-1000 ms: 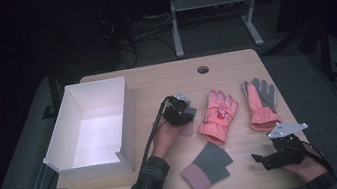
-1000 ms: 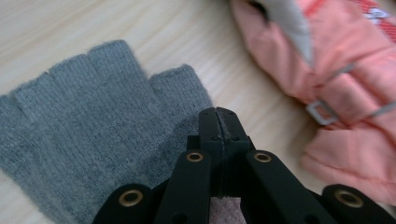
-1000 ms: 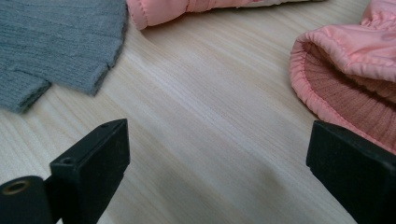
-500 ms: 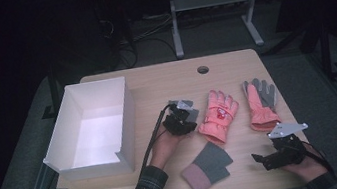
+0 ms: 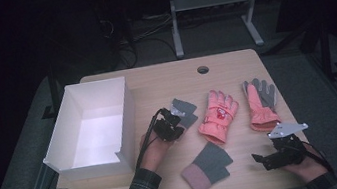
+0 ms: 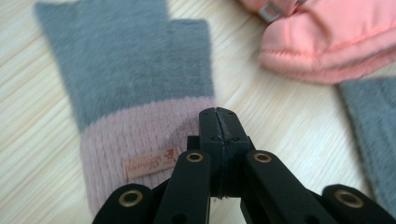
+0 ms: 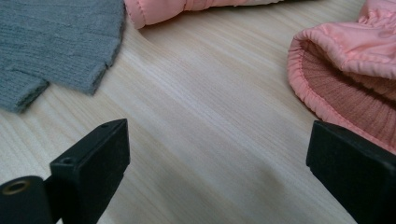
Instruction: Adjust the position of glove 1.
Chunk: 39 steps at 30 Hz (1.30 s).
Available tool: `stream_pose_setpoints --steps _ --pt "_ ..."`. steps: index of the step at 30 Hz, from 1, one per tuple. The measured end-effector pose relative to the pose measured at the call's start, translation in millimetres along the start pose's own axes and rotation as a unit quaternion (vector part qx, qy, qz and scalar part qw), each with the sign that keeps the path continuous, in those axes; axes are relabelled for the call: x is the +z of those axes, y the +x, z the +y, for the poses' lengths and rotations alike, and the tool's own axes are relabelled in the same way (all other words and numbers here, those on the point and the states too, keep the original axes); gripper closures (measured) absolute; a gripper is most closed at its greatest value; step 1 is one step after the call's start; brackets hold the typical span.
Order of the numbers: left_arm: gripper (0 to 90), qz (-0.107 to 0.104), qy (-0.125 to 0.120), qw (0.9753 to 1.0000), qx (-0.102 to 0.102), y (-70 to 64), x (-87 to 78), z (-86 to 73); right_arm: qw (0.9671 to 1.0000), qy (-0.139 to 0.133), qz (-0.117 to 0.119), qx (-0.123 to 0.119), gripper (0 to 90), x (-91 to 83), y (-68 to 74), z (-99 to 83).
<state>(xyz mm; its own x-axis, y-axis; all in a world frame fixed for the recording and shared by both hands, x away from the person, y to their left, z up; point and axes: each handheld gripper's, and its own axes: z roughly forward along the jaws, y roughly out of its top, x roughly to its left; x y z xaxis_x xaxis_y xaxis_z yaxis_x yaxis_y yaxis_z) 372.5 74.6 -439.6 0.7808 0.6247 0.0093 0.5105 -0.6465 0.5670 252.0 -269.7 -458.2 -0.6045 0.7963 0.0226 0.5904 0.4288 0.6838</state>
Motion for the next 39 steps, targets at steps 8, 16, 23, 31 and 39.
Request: stream_pose_setpoints --steps 8,16,23,31,39 --pt "84.6 0.018 -0.014 0.9997 -0.012 16.2 0.0 14.2 1.0 0.0 0.0 0.001 5.8 0.3 0.0 0.0" --pt "71.2 0.023 -0.012 0.9994 -0.021 36.9 11.0 29.4 1.0 0.001 0.001 -0.001 5.8 0.9 -1.2 -0.7" --pt "63.9 0.017 0.0 0.9994 -0.03 44.8 28.2 24.9 1.0 0.001 0.002 0.0 5.8 0.6 -1.9 -1.0" --pt "69.8 -0.001 -0.012 0.9988 -0.047 51.7 30.9 19.0 1.0 0.002 0.003 -0.003 5.8 1.4 -2.1 -1.1" --pt "85.1 -0.007 -0.018 0.9989 -0.042 51.6 30.0 18.1 0.9998 0.002 0.017 0.012 2.8 -2.1 0.4 2.2"
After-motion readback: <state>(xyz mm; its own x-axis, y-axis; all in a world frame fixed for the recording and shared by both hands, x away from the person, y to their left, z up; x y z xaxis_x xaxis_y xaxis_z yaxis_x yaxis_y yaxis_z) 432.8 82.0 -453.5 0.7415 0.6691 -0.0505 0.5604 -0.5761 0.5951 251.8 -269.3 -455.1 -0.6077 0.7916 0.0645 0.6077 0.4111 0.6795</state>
